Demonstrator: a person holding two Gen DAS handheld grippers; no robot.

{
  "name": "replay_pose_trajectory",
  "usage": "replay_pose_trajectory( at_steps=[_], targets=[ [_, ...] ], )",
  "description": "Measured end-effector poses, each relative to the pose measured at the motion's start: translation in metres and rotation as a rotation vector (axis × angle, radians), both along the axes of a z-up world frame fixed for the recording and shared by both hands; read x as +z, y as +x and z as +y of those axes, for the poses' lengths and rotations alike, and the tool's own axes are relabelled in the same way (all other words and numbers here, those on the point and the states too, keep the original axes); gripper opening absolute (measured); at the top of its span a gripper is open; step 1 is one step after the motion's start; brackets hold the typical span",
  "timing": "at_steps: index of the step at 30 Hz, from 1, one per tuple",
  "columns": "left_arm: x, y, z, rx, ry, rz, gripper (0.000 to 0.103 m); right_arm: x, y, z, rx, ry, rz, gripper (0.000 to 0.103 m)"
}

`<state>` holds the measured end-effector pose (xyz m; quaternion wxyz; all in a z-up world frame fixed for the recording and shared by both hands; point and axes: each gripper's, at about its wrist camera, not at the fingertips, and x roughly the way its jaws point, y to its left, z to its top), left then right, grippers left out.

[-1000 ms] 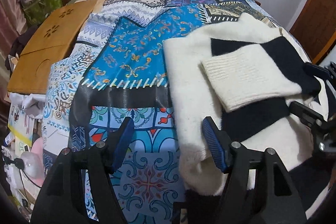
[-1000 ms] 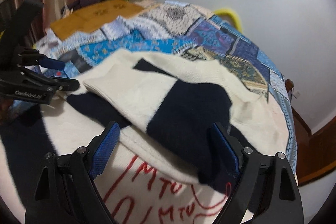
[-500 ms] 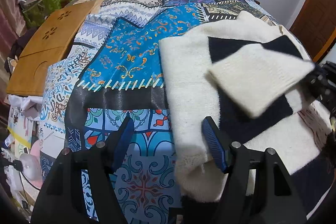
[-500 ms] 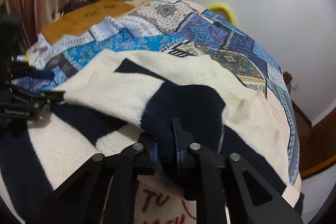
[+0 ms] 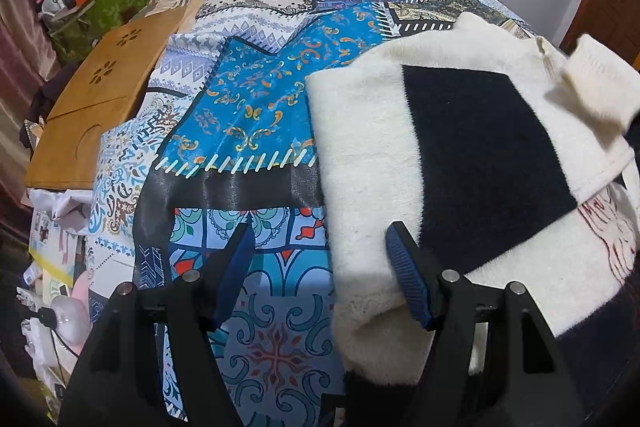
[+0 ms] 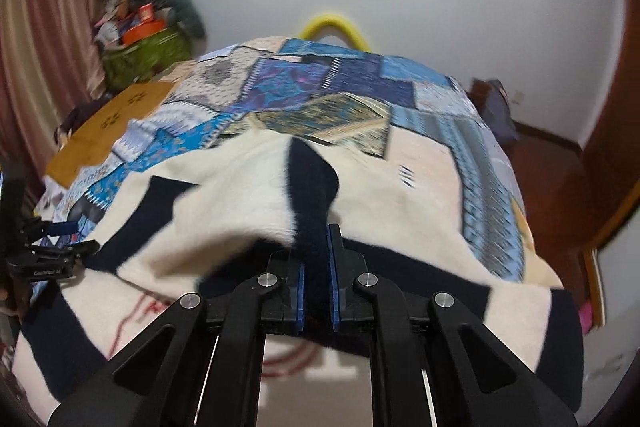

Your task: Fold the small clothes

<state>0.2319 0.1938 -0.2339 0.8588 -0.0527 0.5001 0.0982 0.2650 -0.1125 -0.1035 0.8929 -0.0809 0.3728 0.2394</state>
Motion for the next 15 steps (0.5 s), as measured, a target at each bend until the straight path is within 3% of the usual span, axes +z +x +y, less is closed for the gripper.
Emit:
replay_pose_trajectory(
  at_steps=[8,15],
  targets=[
    [-0.002,0.001,-0.002,0.007,0.032,0.009,0.072,-0.015,-0.003,-0.041,-0.102,0.07,0.07,0.008],
    [-0.003,0.001,-0.002,0.014,0.043,0.01,0.073,-0.025,-0.008,-0.074,-0.178,0.053,0.101,0.008]
  ],
)
